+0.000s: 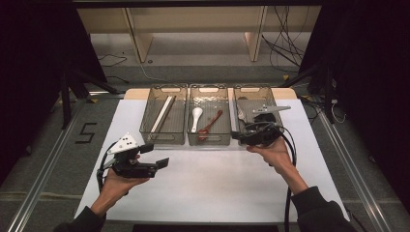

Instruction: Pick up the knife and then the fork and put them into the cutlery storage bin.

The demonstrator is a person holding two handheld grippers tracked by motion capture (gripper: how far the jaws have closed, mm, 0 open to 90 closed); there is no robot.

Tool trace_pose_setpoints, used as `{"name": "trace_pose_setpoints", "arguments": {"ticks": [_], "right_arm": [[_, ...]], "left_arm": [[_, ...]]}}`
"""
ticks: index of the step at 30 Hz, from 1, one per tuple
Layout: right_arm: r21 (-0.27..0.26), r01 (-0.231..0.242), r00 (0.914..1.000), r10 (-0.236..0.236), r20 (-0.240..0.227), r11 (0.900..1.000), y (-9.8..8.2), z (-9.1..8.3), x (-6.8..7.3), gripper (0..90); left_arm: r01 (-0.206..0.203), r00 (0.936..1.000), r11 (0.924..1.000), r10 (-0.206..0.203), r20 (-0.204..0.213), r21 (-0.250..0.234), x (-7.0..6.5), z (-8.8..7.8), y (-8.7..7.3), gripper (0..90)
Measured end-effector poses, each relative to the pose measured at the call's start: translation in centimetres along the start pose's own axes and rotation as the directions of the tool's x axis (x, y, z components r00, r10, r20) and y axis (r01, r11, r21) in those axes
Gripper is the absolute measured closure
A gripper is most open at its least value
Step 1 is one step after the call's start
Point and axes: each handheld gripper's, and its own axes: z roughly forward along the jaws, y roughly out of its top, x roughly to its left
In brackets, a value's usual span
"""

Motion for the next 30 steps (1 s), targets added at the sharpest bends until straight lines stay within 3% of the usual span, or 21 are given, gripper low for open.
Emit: {"name": "trace_pose_setpoints", "arguments": {"ticks": [11,30], "right_arm": [[-0.027,0.036,0.9979,-0.037,-0.054,0.999,-1.7,-0.7,2.3,27.0],[-0.09,0.049,0.996,-0.055,-0.071,0.995,-4.8,-2.7,3.4,24.2]], "left_arm": [[-0.006,0.9999,1.0,0.005,0.012,0.005,-0.1,0.0,-0.1,16.6],[-0.012,0.9995,0.9997,0.011,0.03,0.02,-0.2,0.1,-0.1,16.6]]}}
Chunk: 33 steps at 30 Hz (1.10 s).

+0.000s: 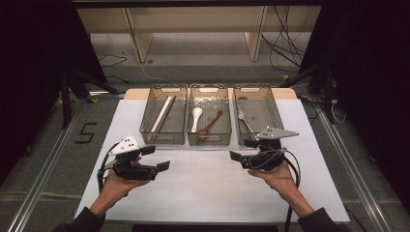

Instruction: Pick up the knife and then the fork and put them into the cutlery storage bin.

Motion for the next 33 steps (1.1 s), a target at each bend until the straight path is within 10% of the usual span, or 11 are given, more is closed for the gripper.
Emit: {"name": "trace_pose_setpoints", "arguments": {"ticks": [33], "right_arm": [[-0.029,0.004,0.9984,-0.003,0.057,1.0,-3.8,-2.7,0.4,21.4]], "left_arm": [[-0.001,0.9998,0.9999,0.001,0.019,0.01,-0.3,0.0,-0.1,16.6]]}}
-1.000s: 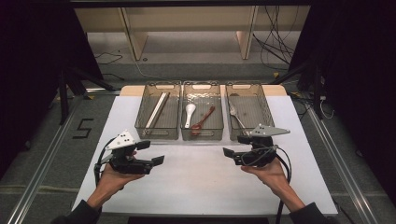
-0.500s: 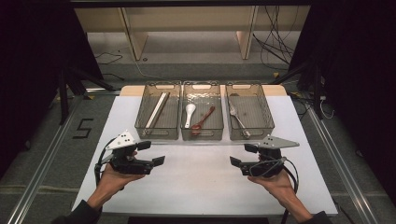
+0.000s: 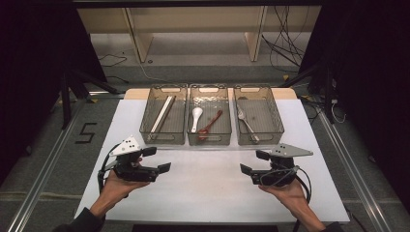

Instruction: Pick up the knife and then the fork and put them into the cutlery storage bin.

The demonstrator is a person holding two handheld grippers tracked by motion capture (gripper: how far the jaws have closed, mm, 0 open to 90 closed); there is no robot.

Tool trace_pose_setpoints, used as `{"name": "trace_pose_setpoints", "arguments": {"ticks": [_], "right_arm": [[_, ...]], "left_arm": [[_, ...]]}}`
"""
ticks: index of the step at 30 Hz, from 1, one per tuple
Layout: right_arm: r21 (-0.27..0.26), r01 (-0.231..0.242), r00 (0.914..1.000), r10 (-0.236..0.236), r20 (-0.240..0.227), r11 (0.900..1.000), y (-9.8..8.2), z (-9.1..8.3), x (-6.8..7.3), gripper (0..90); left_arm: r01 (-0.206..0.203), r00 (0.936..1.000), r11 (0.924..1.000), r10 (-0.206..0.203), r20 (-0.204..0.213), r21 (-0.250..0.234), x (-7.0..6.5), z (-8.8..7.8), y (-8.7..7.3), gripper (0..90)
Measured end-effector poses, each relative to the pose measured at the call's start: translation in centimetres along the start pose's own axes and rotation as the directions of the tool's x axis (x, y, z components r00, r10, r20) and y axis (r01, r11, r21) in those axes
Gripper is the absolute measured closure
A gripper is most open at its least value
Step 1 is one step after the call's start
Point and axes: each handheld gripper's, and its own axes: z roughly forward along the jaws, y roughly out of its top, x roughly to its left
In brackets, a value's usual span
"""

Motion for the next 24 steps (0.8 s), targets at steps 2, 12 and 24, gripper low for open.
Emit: {"name": "trace_pose_setpoints", "arguments": {"ticks": [2,12,24], "right_arm": [[0.002,0.0,1.0,0.0,0.002,1.0,-0.04,-0.01,0.02,21.3],[0.003,0.005,1.0,-0.005,0.004,1.0,-0.06,0.1,-0.08,21.2],[0.004,0.003,1.0,-0.003,0.007,1.0,-0.01,0.08,-0.17,21.3]], "left_arm": [[-0.001,1.0,1.0,0.001,0.0,0.0,0.0,0.0,0.01,16.6],[-0.004,1.0,1.0,0.004,-0.001,0.002,0.06,0.05,0.05,16.6],[-0.002,1.0,1.0,0.002,0.001,0.002,0.1,0.04,0.06,16.5]]}}
